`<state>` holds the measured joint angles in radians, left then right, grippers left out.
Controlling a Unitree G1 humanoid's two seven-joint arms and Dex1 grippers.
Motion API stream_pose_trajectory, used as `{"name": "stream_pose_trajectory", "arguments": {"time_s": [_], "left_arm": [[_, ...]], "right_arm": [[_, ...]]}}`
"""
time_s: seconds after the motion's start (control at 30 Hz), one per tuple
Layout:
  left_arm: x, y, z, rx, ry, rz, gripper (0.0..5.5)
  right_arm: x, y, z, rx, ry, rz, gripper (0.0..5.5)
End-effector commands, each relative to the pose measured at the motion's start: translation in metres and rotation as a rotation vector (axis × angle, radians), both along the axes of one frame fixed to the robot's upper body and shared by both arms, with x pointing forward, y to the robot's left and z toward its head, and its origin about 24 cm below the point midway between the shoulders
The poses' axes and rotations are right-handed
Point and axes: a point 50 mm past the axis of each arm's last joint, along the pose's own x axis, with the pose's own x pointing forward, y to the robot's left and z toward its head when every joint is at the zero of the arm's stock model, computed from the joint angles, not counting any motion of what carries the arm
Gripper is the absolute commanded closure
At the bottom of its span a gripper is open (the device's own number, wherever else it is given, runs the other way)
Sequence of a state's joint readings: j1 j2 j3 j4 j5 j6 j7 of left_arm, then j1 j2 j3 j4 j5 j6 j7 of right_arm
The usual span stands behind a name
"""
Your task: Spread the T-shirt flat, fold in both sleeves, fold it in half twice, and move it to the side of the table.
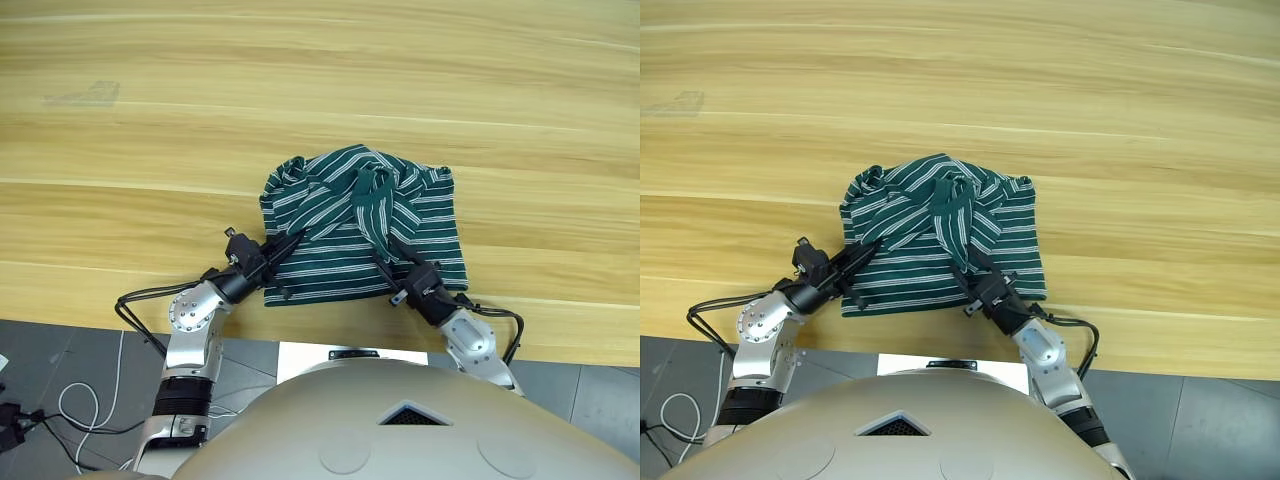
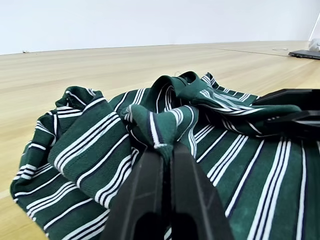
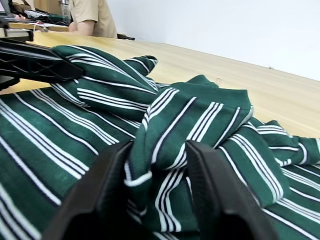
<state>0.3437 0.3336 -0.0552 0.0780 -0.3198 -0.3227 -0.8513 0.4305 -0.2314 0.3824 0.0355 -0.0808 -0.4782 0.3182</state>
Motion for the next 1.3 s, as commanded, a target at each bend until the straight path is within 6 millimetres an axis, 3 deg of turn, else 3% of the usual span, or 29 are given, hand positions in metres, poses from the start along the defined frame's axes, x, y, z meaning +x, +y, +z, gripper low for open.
{"name": "stream_pose_trajectory", "arguments": {"time_s": [0.03, 0.23, 0.67, 0.87, 1.0, 1.2, 1.3], "left_arm": [[0.000, 0.002, 0.003, -0.010, -0.013, 0.019, 5.50], [0.002, 0.002, 0.005, -0.018, -0.029, 0.035, 5.50], [0.007, -0.001, 0.005, -0.051, -0.067, 0.097, 5.50], [0.017, -0.004, 0.005, -0.045, -0.101, 0.076, 5.50], [0.026, -0.005, 0.014, -0.097, -0.149, 0.071, 5.50], [0.016, -0.005, 0.019, -0.104, -0.176, 0.046, 5.50], [0.011, 0.006, 0.033, -0.116, -0.236, -0.020, 5.50]], "right_arm": [[0.001, -0.002, -0.001, -0.002, 0.006, -0.010, 4.44], [0.001, -0.006, 0.004, -0.002, -0.010, 0.003, 5.46], [0.024, -0.033, 0.036, -0.040, -0.105, -0.078, 5.49], [0.046, -0.047, 0.041, -0.077, -0.171, -0.100, 5.49], [0.051, -0.048, 0.043, -0.081, -0.197, -0.080, 5.49], [0.049, -0.049, 0.042, -0.120, -0.206, -0.029, 5.49], [0.049, -0.070, 0.055, -0.142, -0.264, 0.031, 5.49]]}}
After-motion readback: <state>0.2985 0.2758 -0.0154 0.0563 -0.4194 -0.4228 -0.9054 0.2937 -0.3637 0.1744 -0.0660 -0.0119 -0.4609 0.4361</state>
